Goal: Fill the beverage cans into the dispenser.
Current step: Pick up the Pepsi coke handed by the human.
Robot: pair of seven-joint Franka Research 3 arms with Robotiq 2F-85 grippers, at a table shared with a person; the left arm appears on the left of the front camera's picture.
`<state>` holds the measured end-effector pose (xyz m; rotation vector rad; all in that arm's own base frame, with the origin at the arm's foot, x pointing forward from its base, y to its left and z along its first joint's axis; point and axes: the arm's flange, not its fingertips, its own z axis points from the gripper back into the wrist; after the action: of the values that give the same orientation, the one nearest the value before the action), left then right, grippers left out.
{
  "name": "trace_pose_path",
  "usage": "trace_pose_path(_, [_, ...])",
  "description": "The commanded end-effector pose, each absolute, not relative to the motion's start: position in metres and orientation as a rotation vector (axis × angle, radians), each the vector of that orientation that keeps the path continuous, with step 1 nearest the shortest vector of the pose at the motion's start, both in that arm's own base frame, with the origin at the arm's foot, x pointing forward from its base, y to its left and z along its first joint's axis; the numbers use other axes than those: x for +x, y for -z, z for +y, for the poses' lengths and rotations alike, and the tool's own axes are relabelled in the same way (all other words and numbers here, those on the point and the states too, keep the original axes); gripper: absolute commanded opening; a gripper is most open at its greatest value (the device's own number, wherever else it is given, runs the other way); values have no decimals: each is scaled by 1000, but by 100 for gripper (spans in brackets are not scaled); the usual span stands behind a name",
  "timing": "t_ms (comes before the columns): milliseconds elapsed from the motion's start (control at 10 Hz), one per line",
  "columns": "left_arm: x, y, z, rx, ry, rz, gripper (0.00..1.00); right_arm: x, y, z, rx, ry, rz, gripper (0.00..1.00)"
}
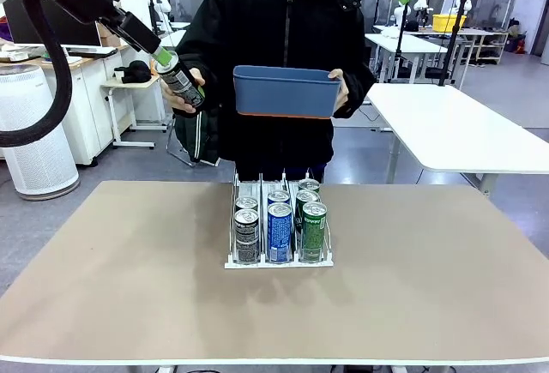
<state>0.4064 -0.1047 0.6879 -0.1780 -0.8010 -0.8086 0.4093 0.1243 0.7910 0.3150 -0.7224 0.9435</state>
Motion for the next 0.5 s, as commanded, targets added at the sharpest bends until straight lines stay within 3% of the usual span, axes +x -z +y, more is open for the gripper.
trace_pose_path(0, [415, -686, -104, -113, 811, -807, 100, 410, -791, 124, 325, -938, -728, 99])
trace_pose_path(400, [438, -673, -105, -151, 829, -783, 100, 410, -791, 124, 325, -938, -728, 99])
